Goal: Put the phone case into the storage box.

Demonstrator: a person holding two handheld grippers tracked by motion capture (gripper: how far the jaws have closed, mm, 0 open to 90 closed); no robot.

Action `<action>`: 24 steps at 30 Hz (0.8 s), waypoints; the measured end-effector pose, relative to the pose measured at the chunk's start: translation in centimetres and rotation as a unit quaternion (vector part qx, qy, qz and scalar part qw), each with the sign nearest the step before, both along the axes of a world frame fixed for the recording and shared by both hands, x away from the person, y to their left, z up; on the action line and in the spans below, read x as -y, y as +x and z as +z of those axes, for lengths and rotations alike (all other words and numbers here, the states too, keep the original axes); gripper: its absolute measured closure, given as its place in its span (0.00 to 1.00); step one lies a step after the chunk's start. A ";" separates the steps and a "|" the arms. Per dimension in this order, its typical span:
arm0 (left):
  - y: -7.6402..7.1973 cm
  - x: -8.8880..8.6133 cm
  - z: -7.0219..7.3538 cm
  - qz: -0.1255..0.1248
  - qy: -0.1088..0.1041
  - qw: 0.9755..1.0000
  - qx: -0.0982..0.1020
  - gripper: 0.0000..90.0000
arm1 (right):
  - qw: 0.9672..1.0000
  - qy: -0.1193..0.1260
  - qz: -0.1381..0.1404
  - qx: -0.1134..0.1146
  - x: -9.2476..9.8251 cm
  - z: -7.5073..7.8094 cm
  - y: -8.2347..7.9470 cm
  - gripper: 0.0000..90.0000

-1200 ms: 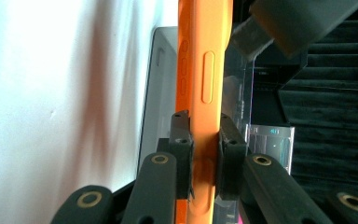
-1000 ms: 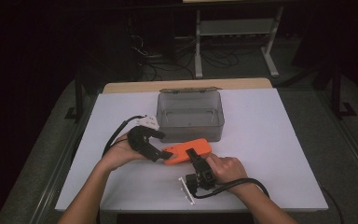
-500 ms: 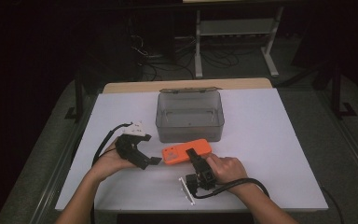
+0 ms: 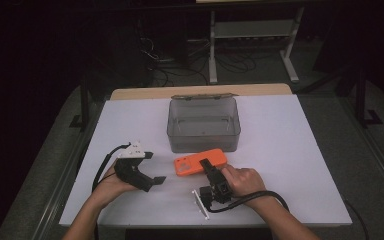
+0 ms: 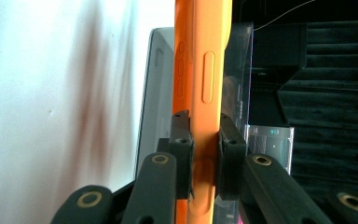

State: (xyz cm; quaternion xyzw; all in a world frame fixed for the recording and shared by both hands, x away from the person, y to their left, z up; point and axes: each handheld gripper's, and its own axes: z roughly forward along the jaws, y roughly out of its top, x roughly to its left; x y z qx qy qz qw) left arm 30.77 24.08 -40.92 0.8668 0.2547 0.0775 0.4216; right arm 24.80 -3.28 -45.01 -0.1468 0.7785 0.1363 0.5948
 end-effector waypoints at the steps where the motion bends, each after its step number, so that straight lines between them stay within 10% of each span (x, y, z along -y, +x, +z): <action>1: -0.2 -0.1 -0.2 0.003 0.000 1.000 0.002 0.00 | 1.000 0.000 0.000 0.000 0.0 0.0 0.0 0.87; 24: -2.8 -0.9 -2.6 0.022 0.011 0.999 0.021 0.00 | 1.000 0.007 -0.004 -0.006 0.0 0.1 0.1 0.87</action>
